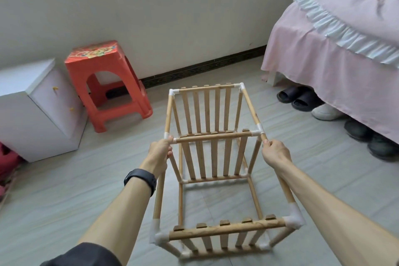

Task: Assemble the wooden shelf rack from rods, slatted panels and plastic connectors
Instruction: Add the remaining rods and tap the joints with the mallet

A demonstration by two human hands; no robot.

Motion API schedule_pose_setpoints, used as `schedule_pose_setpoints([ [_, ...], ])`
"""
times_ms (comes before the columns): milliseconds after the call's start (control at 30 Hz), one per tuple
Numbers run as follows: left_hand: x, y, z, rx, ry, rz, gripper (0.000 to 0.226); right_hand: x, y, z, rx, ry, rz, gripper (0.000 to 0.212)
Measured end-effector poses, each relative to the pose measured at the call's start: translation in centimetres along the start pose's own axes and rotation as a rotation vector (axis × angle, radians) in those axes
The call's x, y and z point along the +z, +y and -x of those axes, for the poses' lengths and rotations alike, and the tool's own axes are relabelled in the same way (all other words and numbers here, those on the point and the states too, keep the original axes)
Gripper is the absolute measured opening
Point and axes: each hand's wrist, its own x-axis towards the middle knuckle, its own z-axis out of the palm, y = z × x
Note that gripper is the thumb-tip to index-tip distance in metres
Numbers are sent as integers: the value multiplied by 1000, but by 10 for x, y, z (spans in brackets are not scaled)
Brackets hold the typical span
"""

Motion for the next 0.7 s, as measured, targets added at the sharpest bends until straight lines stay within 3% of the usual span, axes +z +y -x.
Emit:
schedule_pose_setpoints([
  [167, -2, -3, 2, 6, -66, 17, 29, 0, -1, -2, 26, -36, 4, 40],
  [267, -14, -5, 11, 68, -143, -205, 33, -10, -1, 3, -36, -70, -33, 32],
  [400, -39, -16, 36, 149, -250, -501, 18, -47, 2, 12, -167, -274, 132, 25],
  [500, -56, -30, 62, 135, -283, -592, 31, -69, -8, 23, -166, -428, 327, 21],
  [600, -74, -44, 89, 95, -283, -566, 38, -74, -4, 45, -204, -515, 430, 25],
  [700, -91, -66, 114, 55, -243, -402, 39, -75, 28, 76, -181, -608, 156, 44],
])
